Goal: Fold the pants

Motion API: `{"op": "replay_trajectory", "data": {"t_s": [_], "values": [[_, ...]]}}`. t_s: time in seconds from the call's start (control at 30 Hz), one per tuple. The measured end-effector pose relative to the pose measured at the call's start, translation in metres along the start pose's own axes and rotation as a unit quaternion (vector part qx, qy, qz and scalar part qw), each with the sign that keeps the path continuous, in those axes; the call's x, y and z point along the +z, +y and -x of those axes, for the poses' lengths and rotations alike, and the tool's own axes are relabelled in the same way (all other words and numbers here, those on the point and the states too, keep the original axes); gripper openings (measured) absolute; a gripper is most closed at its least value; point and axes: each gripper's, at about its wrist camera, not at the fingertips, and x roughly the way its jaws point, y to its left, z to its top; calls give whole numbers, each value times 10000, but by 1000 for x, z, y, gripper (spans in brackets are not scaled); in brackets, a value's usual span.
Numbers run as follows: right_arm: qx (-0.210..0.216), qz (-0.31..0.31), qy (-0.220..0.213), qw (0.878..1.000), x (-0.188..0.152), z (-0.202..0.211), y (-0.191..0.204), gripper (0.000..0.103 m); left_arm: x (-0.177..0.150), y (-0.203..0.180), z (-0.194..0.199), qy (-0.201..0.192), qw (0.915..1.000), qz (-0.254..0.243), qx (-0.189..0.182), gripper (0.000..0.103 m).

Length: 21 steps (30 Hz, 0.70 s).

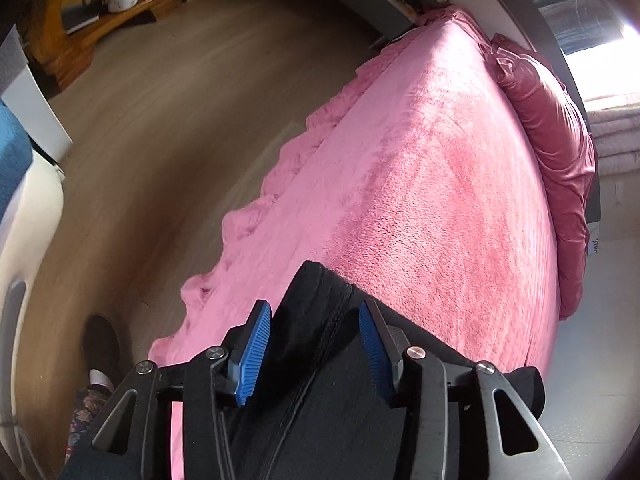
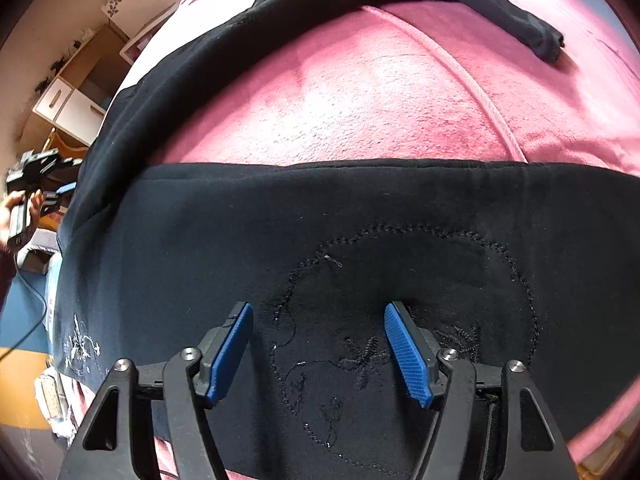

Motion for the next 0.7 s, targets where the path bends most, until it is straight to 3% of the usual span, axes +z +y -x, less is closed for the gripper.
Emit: {"op": "replay_trajectory", "data": {"t_s": [0.07, 0.13, 0.2, 0.37, 0.5, 0.7], "values": [[-30, 58, 8, 10000, 0, -2, 2, 72, 1, -1, -3, -23, 10000, 43, -73, 43], [-40, 92, 8, 9999, -1, -3, 4, 72, -2, -8, -2, -173, 9995, -168, -183, 20], [-16, 96, 9, 10000, -1, -4, 5, 73, -7, -17, 6, -326, 9981, -517, -82, 10], [34, 77, -21, 10000, 0, -7, 2, 74, -40, -42, 53, -905, 9863, -1367, -162, 8], [93, 70, -123, 9999, 4, 0, -1, 74, -85, -63, 108, -1265, 9656, -2188, -607, 8], [476, -56, -436, 9979, 28, 18, -6, 65, -174, -70, 190, -1498, 9227, -3143, -1656, 8]]}}
